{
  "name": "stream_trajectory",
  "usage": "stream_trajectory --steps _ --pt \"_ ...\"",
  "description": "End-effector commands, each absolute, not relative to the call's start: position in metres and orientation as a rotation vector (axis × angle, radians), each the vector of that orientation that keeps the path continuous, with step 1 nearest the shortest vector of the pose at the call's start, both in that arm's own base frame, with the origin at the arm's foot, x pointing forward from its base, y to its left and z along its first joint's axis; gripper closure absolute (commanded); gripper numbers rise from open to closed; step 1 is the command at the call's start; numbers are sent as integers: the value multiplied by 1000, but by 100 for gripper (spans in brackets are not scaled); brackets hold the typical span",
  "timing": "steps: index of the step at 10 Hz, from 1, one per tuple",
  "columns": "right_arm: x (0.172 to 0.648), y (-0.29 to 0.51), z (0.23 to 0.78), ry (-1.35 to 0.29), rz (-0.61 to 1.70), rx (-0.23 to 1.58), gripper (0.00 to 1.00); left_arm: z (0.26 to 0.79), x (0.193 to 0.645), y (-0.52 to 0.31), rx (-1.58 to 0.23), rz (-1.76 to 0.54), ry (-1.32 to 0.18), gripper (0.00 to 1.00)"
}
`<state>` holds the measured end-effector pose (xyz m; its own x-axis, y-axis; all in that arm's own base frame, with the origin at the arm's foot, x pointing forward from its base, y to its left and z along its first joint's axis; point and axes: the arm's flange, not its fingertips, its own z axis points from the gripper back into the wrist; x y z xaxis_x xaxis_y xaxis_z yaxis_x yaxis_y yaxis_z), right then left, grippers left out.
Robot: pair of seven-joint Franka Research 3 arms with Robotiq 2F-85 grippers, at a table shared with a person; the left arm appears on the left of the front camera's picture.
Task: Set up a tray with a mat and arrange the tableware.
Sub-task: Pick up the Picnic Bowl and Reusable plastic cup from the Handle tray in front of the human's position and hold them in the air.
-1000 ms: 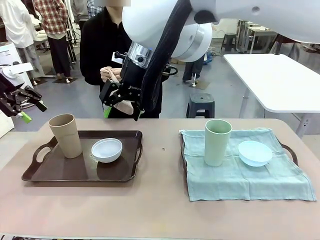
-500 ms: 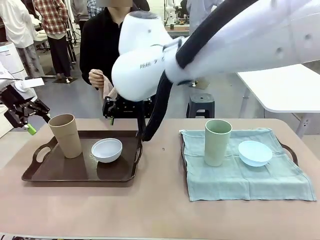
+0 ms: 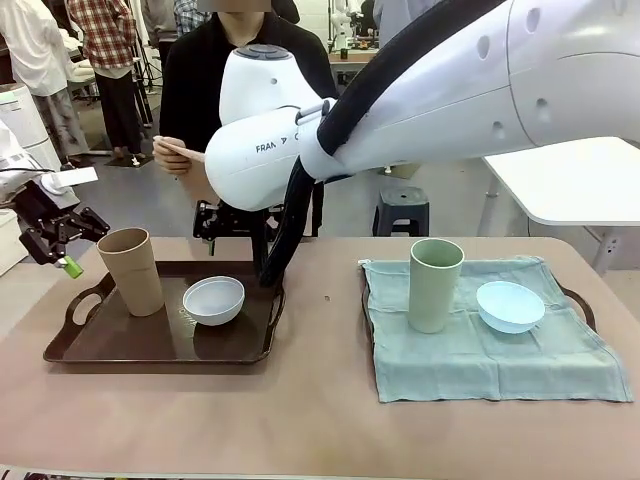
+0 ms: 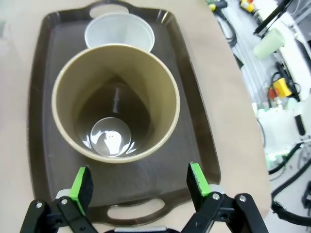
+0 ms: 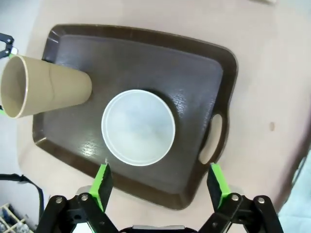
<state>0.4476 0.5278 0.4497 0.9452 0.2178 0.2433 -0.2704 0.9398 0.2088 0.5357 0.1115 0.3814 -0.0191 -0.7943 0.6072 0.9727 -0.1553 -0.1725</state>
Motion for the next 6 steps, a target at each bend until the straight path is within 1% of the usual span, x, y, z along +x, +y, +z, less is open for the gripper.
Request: stream_trajectory --steps 1,2,4,6 --pt "447 532 442 -204 251 246 0 386 534 112 -668 -1614 -312 0" --pt "447 531 431 -216 248 195 0 381 536 111 -687 -1597 -340 0" --pt "456 537 401 -144 257 186 0 365 541 115 -654 -1592 -350 0" --pt "461 540 385 -121 273 156 0 353 540 130 -657 -1566 -426 0"
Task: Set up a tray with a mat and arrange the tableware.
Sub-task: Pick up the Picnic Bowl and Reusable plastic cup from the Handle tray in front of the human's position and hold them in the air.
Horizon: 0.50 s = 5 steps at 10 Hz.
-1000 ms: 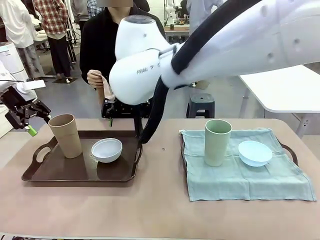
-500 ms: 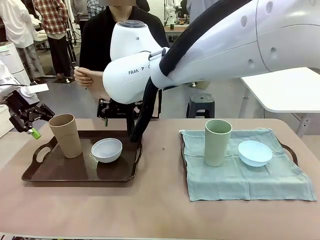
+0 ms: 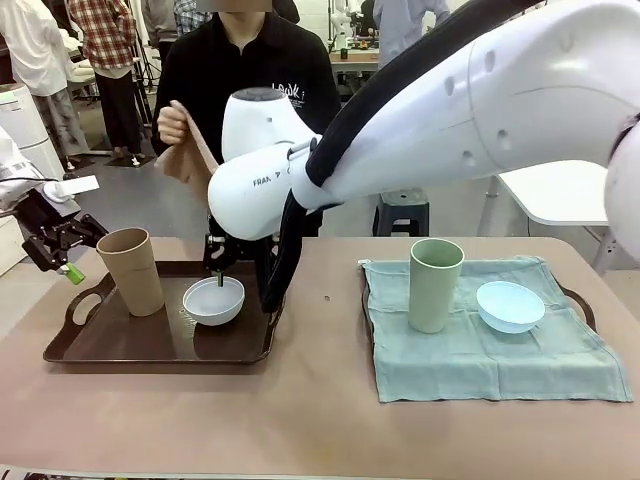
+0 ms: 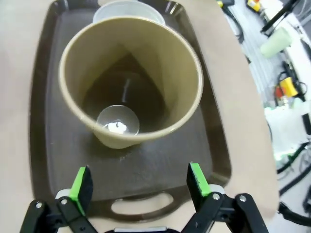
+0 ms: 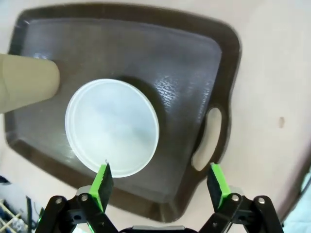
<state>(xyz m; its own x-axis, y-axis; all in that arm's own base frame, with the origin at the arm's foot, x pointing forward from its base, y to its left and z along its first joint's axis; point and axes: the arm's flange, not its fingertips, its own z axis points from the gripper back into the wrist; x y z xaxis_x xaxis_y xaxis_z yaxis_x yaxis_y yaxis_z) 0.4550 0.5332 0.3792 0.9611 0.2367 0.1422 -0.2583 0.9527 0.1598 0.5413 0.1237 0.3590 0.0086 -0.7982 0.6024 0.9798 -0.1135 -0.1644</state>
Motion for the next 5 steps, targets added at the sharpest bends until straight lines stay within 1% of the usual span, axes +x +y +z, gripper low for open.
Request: stream_trajectory --steps 1,3,5 --pt "463 541 379 -105 276 151 0 347 541 131 -650 -1544 -457 0" --pt "467 543 368 -87 279 143 0 340 544 125 -661 -1529 -506 0" --pt "471 545 360 -69 282 144 0 337 544 119 -685 -1562 -516 0"
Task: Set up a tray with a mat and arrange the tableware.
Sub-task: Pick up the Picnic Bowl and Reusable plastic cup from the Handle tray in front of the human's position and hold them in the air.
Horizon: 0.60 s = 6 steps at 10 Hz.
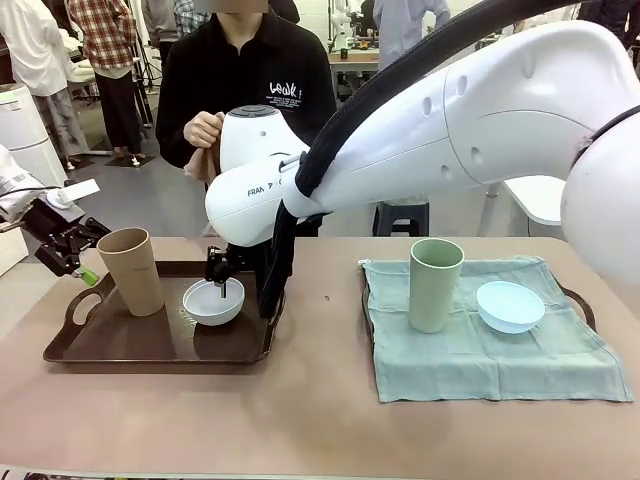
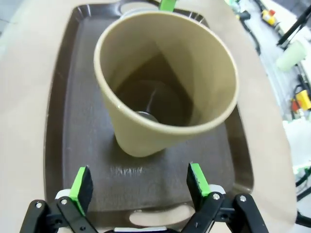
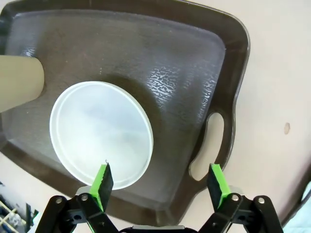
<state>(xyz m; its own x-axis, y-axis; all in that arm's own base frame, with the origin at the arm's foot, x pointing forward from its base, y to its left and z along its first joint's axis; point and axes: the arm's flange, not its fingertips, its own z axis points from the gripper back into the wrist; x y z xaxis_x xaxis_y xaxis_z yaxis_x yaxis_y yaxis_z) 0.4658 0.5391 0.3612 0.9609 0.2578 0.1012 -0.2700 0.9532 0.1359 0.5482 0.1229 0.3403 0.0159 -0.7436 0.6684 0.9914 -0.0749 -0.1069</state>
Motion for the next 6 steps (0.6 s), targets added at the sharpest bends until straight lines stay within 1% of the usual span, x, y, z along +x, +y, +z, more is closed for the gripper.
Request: stream_trajectory --steps 1,3,6 --pt "473 546 356 -67 288 146 0 337 545 115 -712 -1590 -503 0" --pt "474 551 351 -60 300 151 0 337 544 114 -746 -1618 -475 0" --pt "477 561 346 -79 337 161 0 337 543 108 -756 -1648 -474 0"
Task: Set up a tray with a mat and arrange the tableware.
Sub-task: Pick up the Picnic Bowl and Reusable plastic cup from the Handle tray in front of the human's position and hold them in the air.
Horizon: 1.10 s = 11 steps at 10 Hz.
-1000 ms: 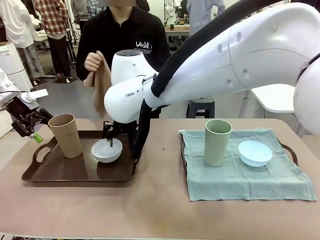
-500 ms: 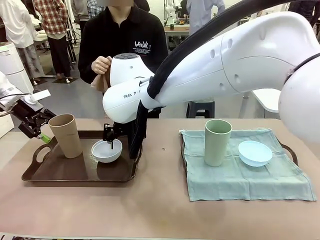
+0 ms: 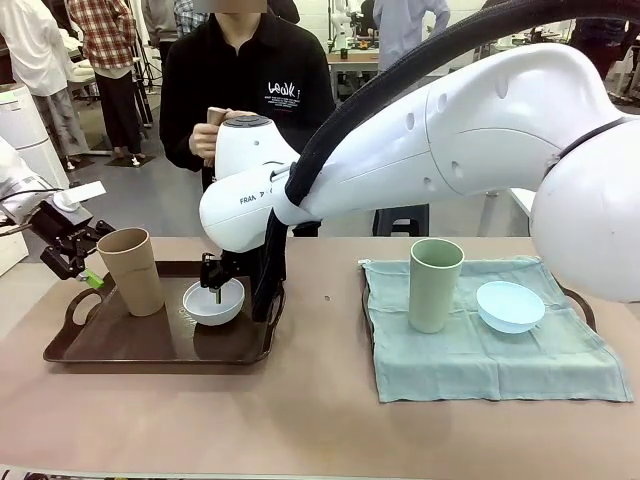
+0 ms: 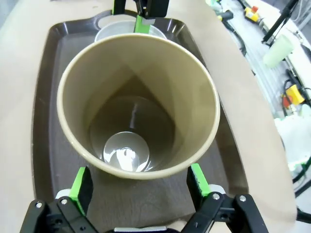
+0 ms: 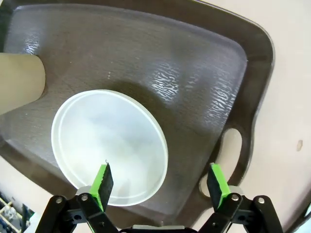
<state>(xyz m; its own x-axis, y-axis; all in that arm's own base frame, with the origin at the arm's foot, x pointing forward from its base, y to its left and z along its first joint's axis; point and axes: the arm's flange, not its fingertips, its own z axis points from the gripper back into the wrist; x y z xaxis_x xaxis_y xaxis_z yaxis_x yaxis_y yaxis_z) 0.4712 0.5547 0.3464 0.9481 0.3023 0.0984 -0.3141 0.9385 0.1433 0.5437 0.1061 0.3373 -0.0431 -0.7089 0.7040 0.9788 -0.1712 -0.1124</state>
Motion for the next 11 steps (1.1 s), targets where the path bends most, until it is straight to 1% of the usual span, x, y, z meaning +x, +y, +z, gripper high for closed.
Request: stream_trajectory --steps 1,3,6,9,11 --pt "478 564 345 -88 346 163 0 337 544 106 -755 -1663 -480 0" --pt "484 566 340 -113 326 161 0 336 544 102 -790 -1701 -455 0" --pt "492 568 332 -129 299 163 0 336 542 93 -819 -1718 -461 0" --pt "495 567 328 -130 296 161 0 336 545 84 -827 -1630 -535 0" --pt "495 566 325 -130 293 165 0 335 548 80 -840 -1623 -533 0"
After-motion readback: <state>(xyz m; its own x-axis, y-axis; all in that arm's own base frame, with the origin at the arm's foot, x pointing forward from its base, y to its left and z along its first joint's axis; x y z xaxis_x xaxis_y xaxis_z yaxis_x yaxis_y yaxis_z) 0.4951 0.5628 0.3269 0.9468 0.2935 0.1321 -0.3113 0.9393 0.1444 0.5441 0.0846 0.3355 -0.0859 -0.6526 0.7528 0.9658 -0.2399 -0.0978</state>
